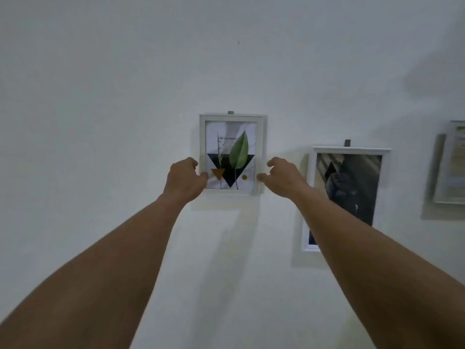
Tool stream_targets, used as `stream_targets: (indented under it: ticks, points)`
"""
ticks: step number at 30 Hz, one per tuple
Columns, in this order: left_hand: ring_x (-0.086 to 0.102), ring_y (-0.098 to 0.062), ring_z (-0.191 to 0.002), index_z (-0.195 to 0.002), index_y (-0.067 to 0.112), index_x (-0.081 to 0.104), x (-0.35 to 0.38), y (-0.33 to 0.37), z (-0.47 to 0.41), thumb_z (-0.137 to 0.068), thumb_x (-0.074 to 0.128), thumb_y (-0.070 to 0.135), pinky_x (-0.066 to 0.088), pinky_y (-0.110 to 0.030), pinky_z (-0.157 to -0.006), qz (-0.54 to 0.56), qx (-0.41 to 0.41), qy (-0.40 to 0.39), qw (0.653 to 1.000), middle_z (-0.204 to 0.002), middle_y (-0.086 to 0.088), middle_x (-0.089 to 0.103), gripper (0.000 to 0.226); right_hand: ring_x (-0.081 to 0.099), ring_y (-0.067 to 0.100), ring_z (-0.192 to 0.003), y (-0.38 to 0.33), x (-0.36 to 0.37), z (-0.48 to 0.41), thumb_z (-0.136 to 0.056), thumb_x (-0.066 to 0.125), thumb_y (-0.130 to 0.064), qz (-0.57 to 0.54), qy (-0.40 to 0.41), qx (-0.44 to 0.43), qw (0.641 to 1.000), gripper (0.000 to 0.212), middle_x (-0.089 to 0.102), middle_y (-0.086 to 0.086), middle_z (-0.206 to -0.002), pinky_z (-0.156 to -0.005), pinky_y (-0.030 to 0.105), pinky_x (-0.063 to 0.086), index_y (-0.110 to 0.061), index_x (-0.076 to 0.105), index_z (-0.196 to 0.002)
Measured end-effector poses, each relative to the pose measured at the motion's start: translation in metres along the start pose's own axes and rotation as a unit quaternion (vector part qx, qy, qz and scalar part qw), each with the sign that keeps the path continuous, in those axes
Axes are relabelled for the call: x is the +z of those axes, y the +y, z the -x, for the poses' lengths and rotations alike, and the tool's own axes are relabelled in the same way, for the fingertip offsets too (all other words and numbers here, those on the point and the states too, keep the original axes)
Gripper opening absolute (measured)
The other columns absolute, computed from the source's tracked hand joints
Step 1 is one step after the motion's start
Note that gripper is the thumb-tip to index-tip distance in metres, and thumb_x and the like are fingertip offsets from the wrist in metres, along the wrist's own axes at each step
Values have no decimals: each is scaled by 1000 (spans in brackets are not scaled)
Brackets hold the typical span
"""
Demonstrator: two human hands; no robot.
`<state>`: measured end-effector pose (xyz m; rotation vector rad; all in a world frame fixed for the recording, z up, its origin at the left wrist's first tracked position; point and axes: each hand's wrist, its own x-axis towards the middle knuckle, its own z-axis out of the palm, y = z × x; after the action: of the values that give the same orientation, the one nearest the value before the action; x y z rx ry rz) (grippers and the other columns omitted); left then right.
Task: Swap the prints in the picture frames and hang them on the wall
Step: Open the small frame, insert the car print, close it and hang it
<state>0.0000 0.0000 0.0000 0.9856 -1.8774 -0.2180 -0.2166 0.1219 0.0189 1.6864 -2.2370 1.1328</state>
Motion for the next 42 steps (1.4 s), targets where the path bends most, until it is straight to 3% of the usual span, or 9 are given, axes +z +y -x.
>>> stream_targets:
  ticks: [3, 7, 9, 16, 21, 26, 29, 36, 42]
  points:
    - [58, -26, -111, -136, 10, 48, 8, -9, -10, -90, 61, 26, 48, -32, -88, 58, -28, 14, 998, -124, -12, 61, 51, 53, 18, -98, -5, 13, -10, -95, 60, -37, -47, 37, 21, 998, 60, 57, 9, -132, -79, 28, 39, -12, 38, -145]
    - [61, -21, -88, -139, 18, 44, 21, -15, -17, -90, 58, 11, 47, -22, -56, 140, -17, 7, 990, -115, -11, 63, 51, 57, 19, -92, -7, 32, -21, -96, 59, -28, -88, 67, 17, 994, 51, 62, 9, -119, -66, 26, 43, -14, 39, -141]
    - [61, -21, -85, -138, 21, 43, 24, -19, -22, -88, 57, 4, 42, -19, -51, 154, -4, 13, 988, -109, -8, 62, 55, 56, 14, -81, -9, 36, -24, -97, 59, -22, -103, 86, 20, 991, 45, 63, 7, -106, -56, 23, 41, -14, 40, -137]
    - [63, -24, -90, -129, 28, 43, 28, -23, -29, -87, 57, -1, 43, -20, -57, 204, 9, 28, 979, -104, -5, 59, 52, 63, 24, -86, -6, 51, -28, -94, 57, -9, -164, 134, 4, 977, 36, 65, 9, -95, -66, 33, 50, -21, 40, -123]
    - [63, -17, -79, -148, 44, 25, 19, -17, -29, -86, 58, -4, 48, -20, -55, 206, 32, -5, 978, -98, 1, 56, 85, 63, 31, -83, -7, 44, -24, -95, 53, -5, -170, 131, -13, 977, 66, 65, 18, -93, -62, 34, 51, -34, 25, -147]
    - [63, -27, -70, -149, 52, 17, 7, -3, -27, -85, 58, -1, 55, -29, -58, 200, 49, -13, 979, -101, -4, 60, 92, 62, 29, -82, -7, 24, -18, -95, 55, -8, -175, 143, -20, 974, 76, 62, 15, -93, -69, 39, 55, -43, 19, -151]
    - [64, -35, -75, -148, 54, 16, 2, 8, -17, -84, 58, 0, 58, -40, -66, 202, 50, -27, 978, -99, -5, 61, 94, 60, 22, -80, -2, 11, -8, -95, 58, -9, -179, 136, -24, 974, 76, 57, 7, -90, -71, 37, 55, -46, 20, -150]
    - [66, -25, -88, -148, 53, 20, 3, 36, 36, -90, 57, 2, 58, -36, -77, 288, 10, -111, 951, -103, 3, 66, 85, 61, 12, -87, 33, -13, 42, -95, 63, -14, -178, 91, -16, 980, 75, 58, -1, -100, -64, 18, 49, -45, 23, -151]
    - [68, -27, -93, -145, 56, 23, 26, 52, 119, -91, 57, 0, 56, -36, -80, 336, -52, -158, 927, -103, 0, 72, 84, 64, 18, -106, 84, -19, 110, -89, 69, -9, -217, 42, 7, 975, 78, 58, 3, -126, -88, 44, 59, -40, 31, -149]
